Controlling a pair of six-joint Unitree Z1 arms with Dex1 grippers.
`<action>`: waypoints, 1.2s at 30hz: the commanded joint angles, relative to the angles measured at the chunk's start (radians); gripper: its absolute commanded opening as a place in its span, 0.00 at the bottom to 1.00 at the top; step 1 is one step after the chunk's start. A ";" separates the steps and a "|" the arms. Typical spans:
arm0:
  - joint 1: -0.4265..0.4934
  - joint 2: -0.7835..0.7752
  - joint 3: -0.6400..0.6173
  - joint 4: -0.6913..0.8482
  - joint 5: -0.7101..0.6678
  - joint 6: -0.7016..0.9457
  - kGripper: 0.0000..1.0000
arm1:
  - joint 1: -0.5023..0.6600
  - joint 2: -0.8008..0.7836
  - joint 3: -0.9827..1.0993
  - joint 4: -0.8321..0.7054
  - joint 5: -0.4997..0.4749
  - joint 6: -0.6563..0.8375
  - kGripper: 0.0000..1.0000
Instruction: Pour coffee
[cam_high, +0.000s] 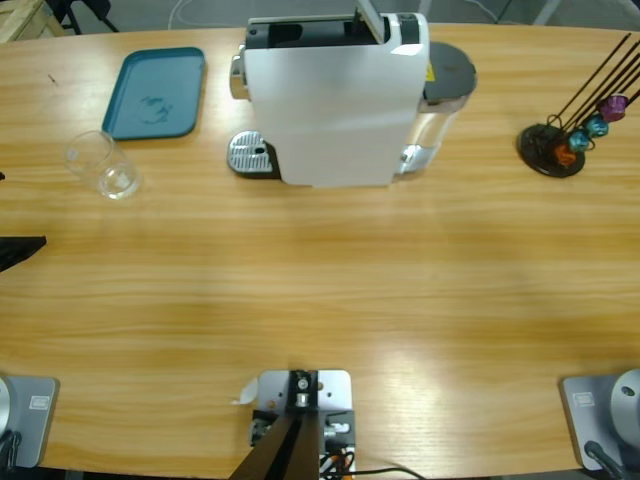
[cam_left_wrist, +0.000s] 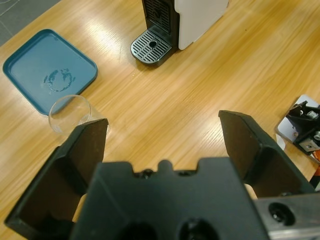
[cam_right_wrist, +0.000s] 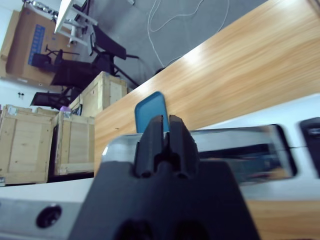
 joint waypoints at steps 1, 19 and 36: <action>0.011 -0.013 0.022 0.017 -0.005 0.000 0.96 | 0.064 0.235 0.018 -0.042 0.096 -0.010 0.00; 0.011 -0.034 -0.022 0.046 0.000 -0.002 0.96 | 0.087 0.371 0.079 0.156 0.105 0.020 0.00; 0.279 0.301 0.078 -0.423 0.208 -0.087 1.00 | 0.172 -0.129 -0.078 0.440 0.374 -0.878 1.00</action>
